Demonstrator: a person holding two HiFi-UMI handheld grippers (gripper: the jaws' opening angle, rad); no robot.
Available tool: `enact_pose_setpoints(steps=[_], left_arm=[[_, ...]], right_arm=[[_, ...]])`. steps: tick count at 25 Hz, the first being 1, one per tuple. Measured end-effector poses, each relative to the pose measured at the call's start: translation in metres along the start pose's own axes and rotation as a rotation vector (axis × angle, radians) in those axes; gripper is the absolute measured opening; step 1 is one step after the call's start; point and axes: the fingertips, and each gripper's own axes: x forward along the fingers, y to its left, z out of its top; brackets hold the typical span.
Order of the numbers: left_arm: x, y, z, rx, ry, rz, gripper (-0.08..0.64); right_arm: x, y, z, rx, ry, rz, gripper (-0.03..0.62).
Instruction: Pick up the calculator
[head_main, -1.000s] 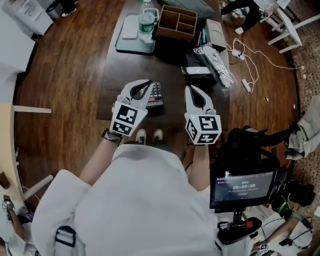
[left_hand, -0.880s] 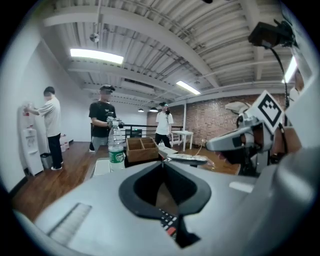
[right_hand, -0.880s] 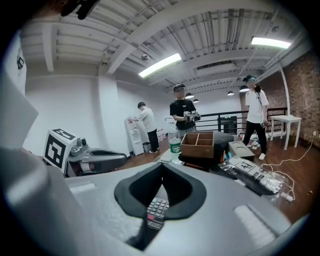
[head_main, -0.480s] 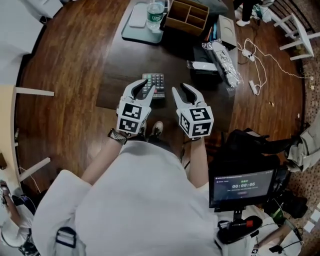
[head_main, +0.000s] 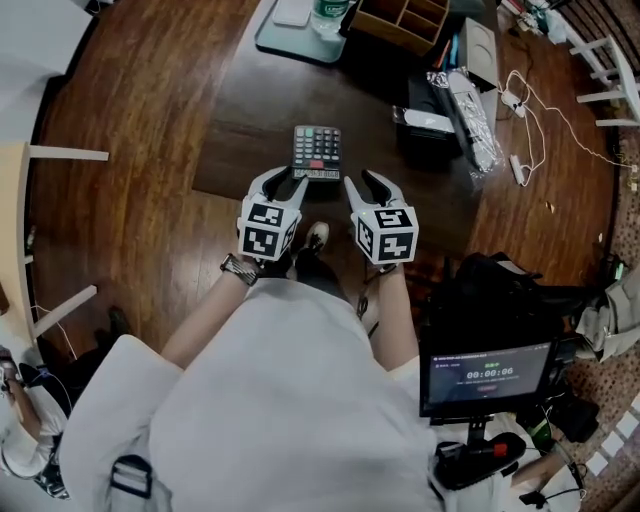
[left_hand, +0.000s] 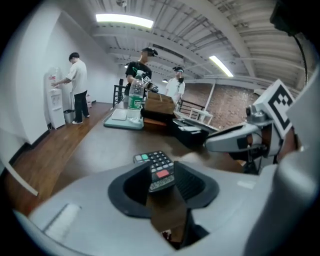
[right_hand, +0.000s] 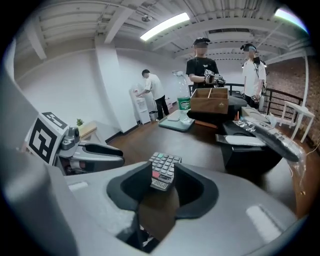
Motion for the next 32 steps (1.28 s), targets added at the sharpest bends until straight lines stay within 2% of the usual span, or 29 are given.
enact_pose_setpoints(steps=[8, 13, 18, 22, 28, 32], left_arm=[[0.021, 0.01, -0.035, -0.028, 0.074, -0.031, 0.217], [0.036, 0.015, -0.036, -0.002, 0.07, -0.062, 0.286], [0.055, 0.019, -0.037, -0.018, 0.096, -0.091, 0.325], [0.068, 0.023, -0.039, -0.059, 0.117, -0.111, 0.336], [0.078, 0.032, -0.039, -0.074, 0.146, -0.11, 0.339], [0.077, 0.031, -0.043, -0.13, 0.136, -0.124, 0.336]], right_arm=[[0.036, -0.002, -0.031, 0.013, 0.082, 0.063, 0.164], [0.055, -0.016, -0.037, 0.006, 0.099, 0.049, 0.187], [0.079, -0.017, -0.042, 0.039, 0.132, 0.094, 0.195], [0.094, -0.018, -0.045, 0.104, 0.148, 0.127, 0.201], [0.108, -0.02, -0.045, 0.11, 0.177, 0.156, 0.201], [0.11, -0.016, -0.046, 0.161, 0.165, 0.184, 0.201]])
